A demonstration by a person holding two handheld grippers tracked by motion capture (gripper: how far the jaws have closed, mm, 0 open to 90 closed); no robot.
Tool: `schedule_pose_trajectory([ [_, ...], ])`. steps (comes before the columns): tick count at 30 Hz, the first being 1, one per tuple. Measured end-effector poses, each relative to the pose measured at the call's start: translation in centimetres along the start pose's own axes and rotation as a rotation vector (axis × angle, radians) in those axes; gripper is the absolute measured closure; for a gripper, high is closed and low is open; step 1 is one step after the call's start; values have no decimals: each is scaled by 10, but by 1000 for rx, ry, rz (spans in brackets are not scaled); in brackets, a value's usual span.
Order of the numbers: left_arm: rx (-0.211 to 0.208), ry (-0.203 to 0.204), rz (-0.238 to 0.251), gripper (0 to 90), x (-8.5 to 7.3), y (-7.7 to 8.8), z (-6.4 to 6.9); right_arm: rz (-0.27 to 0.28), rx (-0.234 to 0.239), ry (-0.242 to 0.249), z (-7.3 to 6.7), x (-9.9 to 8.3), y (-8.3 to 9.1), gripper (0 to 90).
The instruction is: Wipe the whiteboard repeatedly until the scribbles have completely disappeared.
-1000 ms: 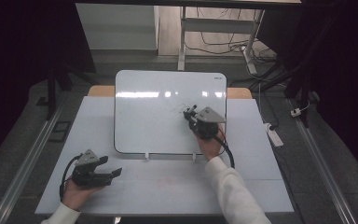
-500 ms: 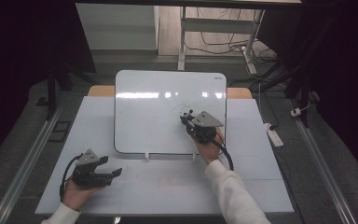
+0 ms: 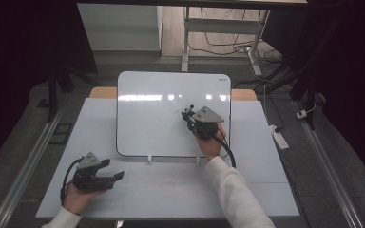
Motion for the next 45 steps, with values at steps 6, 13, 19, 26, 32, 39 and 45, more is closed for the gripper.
schedule_pose_trajectory([
  [6, -1, -2, 3, 226, 0, 1, 0, 55, -117, -105, 31, 9, 7, 776],
  [13, -2, -3, -1, 226, 0, 0, 0, -22, 43, 23, -19, -1, -8, 776],
  [19, 1, -3, 2, 226, 0, 1, 0, 36, -70, -67, 24, 16, -4, 776],
  [26, 1, -2, -1, 226, 0, 0, 0, 14, -5, -22, 6, 12, -10, 776],
  [32, 2, 1, 1, 226, 0, 0, 0, 47, -35, -88, 6, 15, -14, 776],
  [39, 1, -3, 2, 226, 0, 1, 1, 32, 3, -40, -16, 11, -23, 777],
  [45, 2, 0, 4, 226, 0, 1, -1, 42, -50, -66, -3, 12, -14, 776],
])
Point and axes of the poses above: each handheld gripper's, and its own axes: y roughly backward along the jaws, x roughly out of its top, z roughly to its right, the point moved 6 cm from there along -y, roughly forward along the jaws, and after that the axes turned 7 degrees about x, right-handed, at the moved point
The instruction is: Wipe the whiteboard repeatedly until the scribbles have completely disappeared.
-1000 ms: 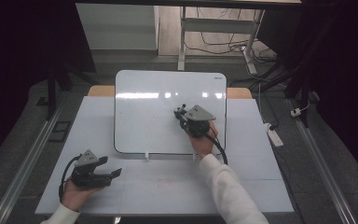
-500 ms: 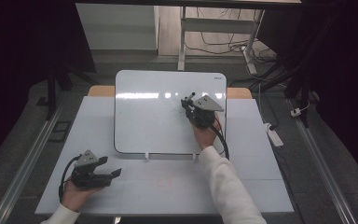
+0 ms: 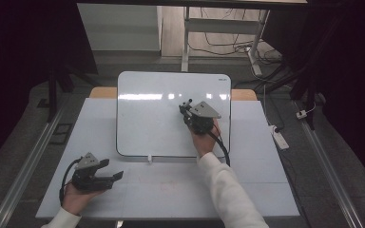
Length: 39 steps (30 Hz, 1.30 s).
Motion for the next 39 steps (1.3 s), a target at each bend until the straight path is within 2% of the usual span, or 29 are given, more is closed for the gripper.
schedule_pose_trajectory([
  [2, 0, -1, -4, 226, 0, -1, 1, -14, 58, 4, -13, -4, -3, 776],
  [4, -1, -4, -5, 226, 0, -1, 1, -25, 61, 36, -16, -6, -2, 776],
  [6, -1, -3, -1, 226, 0, 0, 1, -22, 19, 24, -4, -6, 5, 776],
  [8, 1, 1, 2, 226, 0, 1, 1, -2, -22, -19, 13, -6, 14, 776],
  [10, 1, 1, 2, 227, 0, 0, 0, 2, -29, -36, 18, -8, 19, 776],
  [11, 2, 0, -1, 227, 0, -1, 1, -5, -24, -27, 15, -9, 19, 776],
  [14, 3, -5, -4, 226, 1, -2, 2, -26, 49, -3, -4, -14, 14, 776],
  [16, 3, -6, -3, 226, 1, -1, 2, -28, 48, 16, -6, -15, 13, 776],
  [17, 2, -6, -1, 226, 0, 0, 2, -23, 43, 8, -2, -14, 14, 776],
  [20, 4, 0, 3, 226, 0, 1, 1, 6, -41, -29, 21, -10, 23, 776],
  [22, 4, 2, 3, 227, 0, 1, 1, 18, -74, -55, 34, -8, 28, 776],
  [24, 1, -1, 2, 227, 1, 0, 1, 19, -72, -60, 36, -8, 29, 776],
  [25, 2, -1, 1, 227, 1, 0, 1, 14, -61, -51, 32, -8, 28, 776],
  [27, 3, -1, 1, 226, 1, -1, 1, -1, 3, -46, 20, -11, 24, 776],
  [28, 4, -2, 1, 226, 1, -1, 1, -19, 31, -25, 12, -13, 21, 776],
  [30, 4, -4, 4, 226, 2, 0, 2, -42, 66, -10, 2, -15, 19, 776],
  [33, 7, -4, 16, 228, 3, 1, 2, -37, 83, -66, 4, -15, 26, 776],
  [35, 8, -2, 26, 230, 4, 1, 2, -25, 98, -78, 3, -14, 35, 776],
  [39, 13, 0, 53, 236, 8, 3, 3, -38, 168, -103, -8, -17, 53, 776],
])
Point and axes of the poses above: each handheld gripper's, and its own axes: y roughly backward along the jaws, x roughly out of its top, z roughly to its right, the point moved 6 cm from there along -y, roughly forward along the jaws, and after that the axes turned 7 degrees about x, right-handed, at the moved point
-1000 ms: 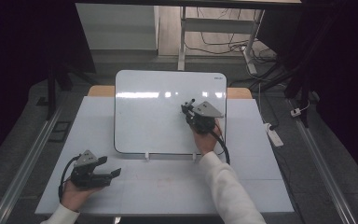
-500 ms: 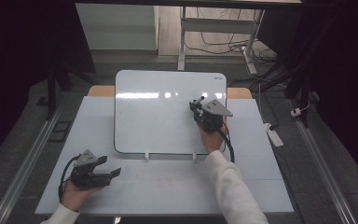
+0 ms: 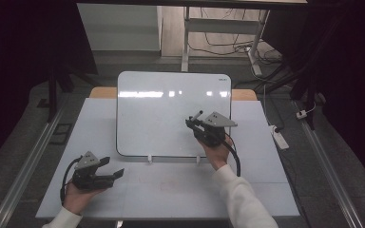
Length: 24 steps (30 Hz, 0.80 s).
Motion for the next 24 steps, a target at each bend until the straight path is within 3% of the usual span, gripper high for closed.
schedule_pose_trajectory([
  [6, 1, -26, 53, 250, 13, 3, 10, -27, 104, -25, -29, -8, 19, 775],
  [13, -17, -78, 111, 271, 36, 4, 30, -66, 194, -41, -55, -21, 27, 775],
  [24, -125, -145, 155, 283, 79, -5, 77, -112, 268, -37, -78, -32, 20, 775],
])
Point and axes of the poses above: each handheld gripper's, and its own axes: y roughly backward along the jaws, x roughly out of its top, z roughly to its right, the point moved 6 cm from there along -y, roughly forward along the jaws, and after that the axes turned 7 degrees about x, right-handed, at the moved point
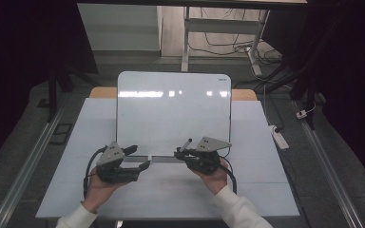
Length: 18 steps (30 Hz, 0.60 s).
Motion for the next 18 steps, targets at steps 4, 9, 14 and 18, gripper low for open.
schedule_pose_trajectory([
  [4, -41, -20, 17, 319, 16, -13, 12, -6, 32, -3, -8, -2, -9, 775],
  [9, -87, -26, 27, 412, 26, -28, 21, -20, 66, -9, -15, -6, -17, 774],
  [14, -145, -54, 51, 553, 34, -35, 32, -31, 102, -36, -20, -9, -24, 774],
  [18, -184, -69, 59, 691, 38, -38, 38, -34, 122, -45, -23, -10, -28, 774],
])
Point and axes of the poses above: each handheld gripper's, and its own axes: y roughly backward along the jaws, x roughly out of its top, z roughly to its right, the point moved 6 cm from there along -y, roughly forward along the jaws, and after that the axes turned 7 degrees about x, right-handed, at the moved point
